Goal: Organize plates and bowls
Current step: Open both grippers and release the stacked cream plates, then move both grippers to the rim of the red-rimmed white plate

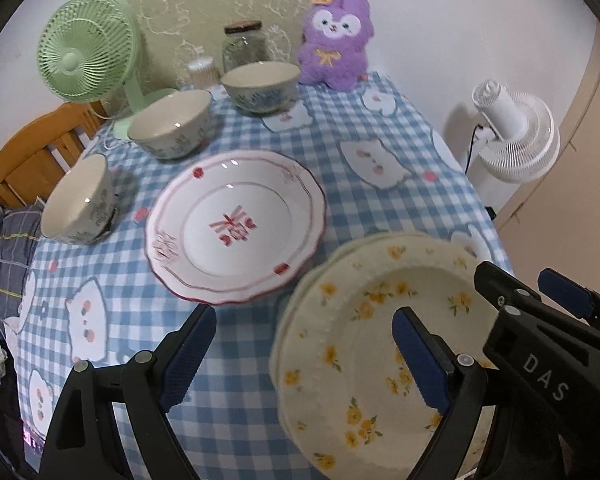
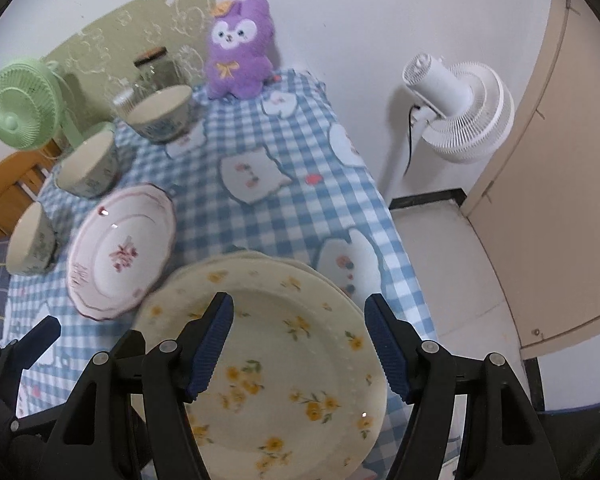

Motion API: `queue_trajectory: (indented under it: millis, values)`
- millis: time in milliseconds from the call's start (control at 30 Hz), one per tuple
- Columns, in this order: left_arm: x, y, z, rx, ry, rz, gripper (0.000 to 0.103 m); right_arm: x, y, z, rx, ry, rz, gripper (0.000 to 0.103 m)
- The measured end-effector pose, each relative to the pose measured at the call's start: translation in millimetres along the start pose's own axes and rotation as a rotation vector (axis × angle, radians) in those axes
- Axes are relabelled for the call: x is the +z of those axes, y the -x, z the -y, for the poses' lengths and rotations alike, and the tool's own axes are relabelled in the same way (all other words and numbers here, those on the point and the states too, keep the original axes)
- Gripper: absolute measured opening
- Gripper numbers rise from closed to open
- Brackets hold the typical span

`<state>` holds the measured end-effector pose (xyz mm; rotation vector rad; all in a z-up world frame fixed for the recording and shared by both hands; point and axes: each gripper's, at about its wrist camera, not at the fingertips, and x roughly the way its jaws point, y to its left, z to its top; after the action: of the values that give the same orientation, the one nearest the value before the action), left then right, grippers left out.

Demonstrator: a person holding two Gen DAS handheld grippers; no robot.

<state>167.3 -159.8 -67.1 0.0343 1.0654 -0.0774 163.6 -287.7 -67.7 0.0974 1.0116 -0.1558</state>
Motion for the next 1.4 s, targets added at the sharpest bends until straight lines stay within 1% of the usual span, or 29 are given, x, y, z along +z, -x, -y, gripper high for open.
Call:
queue_trajectory:
  millis: [100, 333, 500, 700, 867, 1033, 1167, 1200, 1267, 1400]
  values:
    - [6, 14, -9, 0.027, 0.009, 0.045, 0.091, 8, 12, -9, 0.017, 0.002, 0.008, 0.071]
    - [23, 41, -27, 0.016, 0.006, 0.112, 0.091, 21, 39, -27, 0.033, 0.009, 0.057, 0.071]
    - [32, 52, -41, 0.023, 0.015, 0.138, 0.091, 30, 53, -45, 0.042, 0.043, 0.096, 0.071]
    - [41, 58, -59, 0.044, 0.037, 0.156, 0.090, 43, 56, -66, 0.069, 0.097, 0.120, 0.071]
    - [48, 51, -71, 0.065, 0.067, 0.160, 0.090, 53, 46, -81, 0.094, 0.140, 0.123, 0.071]
    - [55, 38, -78, 0.096, 0.092, 0.155, 0.086, 64, 28, -91, 0.114, 0.169, 0.101, 0.071]
    - [63, 24, -83, 0.114, 0.111, 0.143, 0.085, 72, 12, -97, 0.127, 0.192, 0.099, 0.071]
    - [65, 19, -84, 0.119, 0.120, 0.136, 0.085, 75, 8, -97, 0.134, 0.194, 0.094, 0.072]
    - [67, 11, -86, 0.119, 0.137, 0.125, 0.079, 79, -2, -100, 0.147, 0.199, 0.082, 0.072]
    - [70, -7, -90, 0.104, 0.173, 0.097, 0.075, 83, -21, -104, 0.169, 0.203, 0.070, 0.072]
